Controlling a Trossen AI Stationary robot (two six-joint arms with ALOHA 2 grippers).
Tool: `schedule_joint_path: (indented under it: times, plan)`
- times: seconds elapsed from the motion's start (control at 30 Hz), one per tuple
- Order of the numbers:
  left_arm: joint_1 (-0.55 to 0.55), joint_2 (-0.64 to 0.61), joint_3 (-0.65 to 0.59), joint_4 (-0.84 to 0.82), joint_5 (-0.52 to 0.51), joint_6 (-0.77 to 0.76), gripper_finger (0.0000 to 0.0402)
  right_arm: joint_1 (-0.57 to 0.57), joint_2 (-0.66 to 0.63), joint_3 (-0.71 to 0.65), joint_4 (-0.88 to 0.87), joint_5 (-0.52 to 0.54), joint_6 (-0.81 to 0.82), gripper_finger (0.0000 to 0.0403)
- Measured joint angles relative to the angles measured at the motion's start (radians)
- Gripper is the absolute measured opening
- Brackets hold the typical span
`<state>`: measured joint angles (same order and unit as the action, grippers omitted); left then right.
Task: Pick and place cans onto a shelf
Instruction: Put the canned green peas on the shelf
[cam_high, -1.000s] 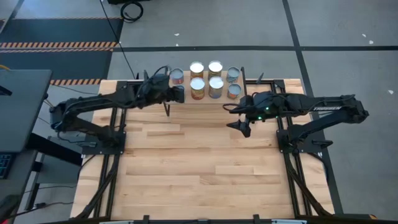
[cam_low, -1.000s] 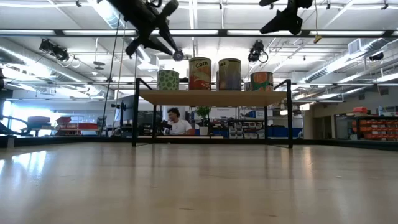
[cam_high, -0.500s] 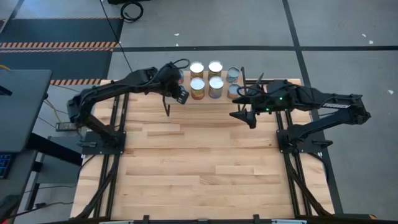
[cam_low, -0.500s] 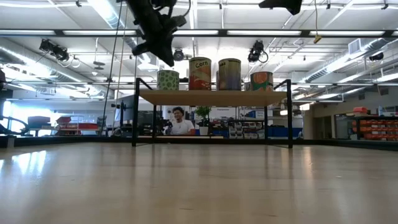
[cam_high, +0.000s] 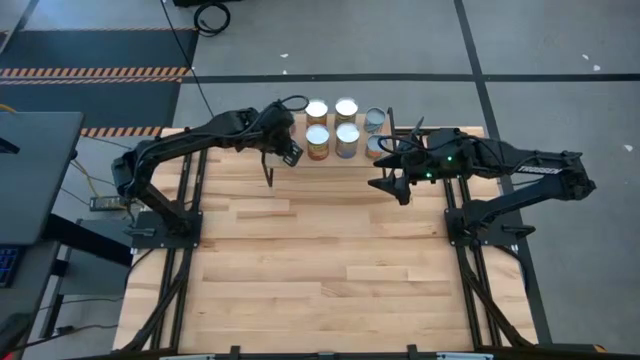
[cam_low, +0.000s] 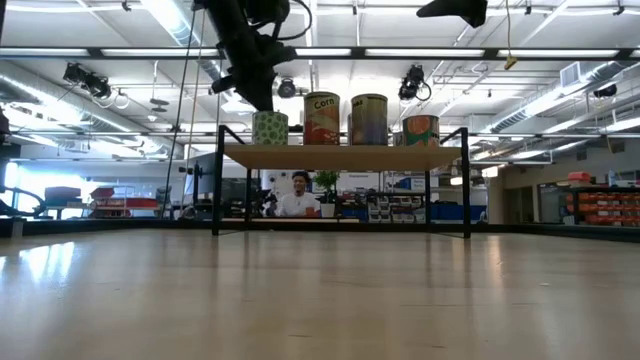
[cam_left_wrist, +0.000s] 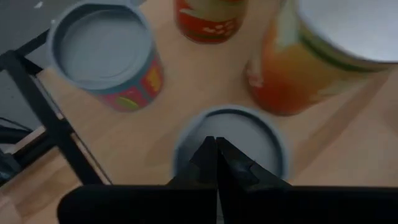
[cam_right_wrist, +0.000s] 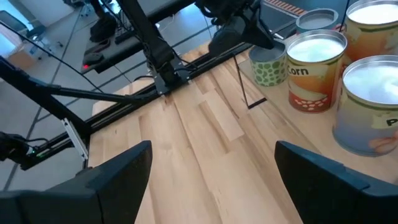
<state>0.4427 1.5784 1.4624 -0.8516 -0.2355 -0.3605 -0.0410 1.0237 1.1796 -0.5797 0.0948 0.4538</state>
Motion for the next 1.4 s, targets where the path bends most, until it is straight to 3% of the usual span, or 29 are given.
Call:
schedule_joint_path:
  times: [0.4,0.53,0.9,1.2,1.4]
  plan:
    - [0.039,0.000,0.021,-0.028,0.053,0.003,0.0000,0.000,0.000,0.000,0.000,0.001,0.019,0.0347]
    - [0.015,-0.008,0.056,-0.066,0.031,0.005,0.0000,0.000,0.000,0.000,-0.002,0.001,0.022,0.0347]
    - [0.013,0.004,-0.008,-0.062,-0.051,0.006,0.0003,-0.002,0.000,-0.001,-0.007,0.001,0.018,0.0347]
    - [0.017,0.001,-0.009,-0.044,-0.044,0.022,0.0005,-0.003,0.000,-0.001,0.019,0.022,0.017,0.0347]
    - [0.002,-0.004,0.067,-0.084,-0.005,0.081,0.0005,-0.003,0.000,-0.001,0.072,0.013,-0.024,0.0347]
